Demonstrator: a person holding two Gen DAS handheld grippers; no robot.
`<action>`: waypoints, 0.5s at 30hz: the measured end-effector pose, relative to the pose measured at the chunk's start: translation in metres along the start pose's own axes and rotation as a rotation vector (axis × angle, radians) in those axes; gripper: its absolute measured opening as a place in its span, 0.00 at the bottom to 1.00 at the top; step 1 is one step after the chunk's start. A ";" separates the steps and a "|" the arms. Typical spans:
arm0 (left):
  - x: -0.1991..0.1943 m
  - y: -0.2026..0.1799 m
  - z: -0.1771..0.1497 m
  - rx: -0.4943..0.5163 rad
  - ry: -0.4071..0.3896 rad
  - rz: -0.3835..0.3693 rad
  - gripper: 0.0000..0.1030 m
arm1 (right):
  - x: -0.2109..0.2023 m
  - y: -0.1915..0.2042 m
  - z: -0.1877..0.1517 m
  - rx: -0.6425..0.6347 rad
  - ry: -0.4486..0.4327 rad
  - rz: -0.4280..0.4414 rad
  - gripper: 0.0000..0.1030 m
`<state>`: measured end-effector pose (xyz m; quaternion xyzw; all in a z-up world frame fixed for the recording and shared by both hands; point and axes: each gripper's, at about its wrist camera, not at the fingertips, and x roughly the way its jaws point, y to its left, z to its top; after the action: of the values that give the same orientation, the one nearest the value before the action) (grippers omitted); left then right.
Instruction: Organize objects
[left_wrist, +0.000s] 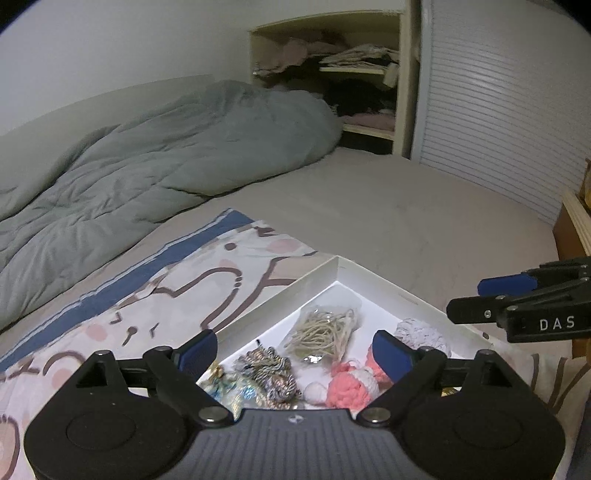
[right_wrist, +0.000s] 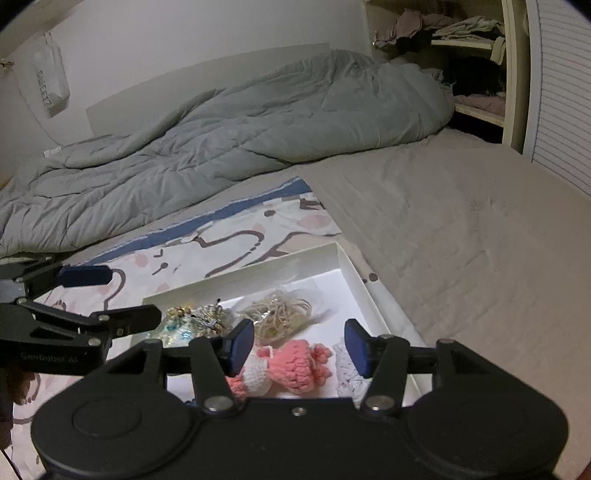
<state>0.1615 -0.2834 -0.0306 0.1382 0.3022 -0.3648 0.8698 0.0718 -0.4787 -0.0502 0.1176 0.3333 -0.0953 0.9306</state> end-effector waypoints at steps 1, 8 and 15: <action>-0.006 0.001 -0.001 -0.007 -0.003 0.011 0.91 | -0.003 0.001 0.000 -0.002 -0.001 -0.002 0.53; -0.044 0.010 -0.007 -0.092 -0.018 0.038 1.00 | -0.023 0.008 -0.005 -0.016 -0.011 -0.008 0.63; -0.079 0.006 -0.018 -0.106 -0.029 0.087 1.00 | -0.045 0.019 -0.016 -0.035 -0.032 -0.010 0.82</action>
<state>0.1143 -0.2276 0.0048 0.0999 0.3023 -0.3119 0.8952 0.0330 -0.4518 -0.0305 0.0982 0.3204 -0.0960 0.9373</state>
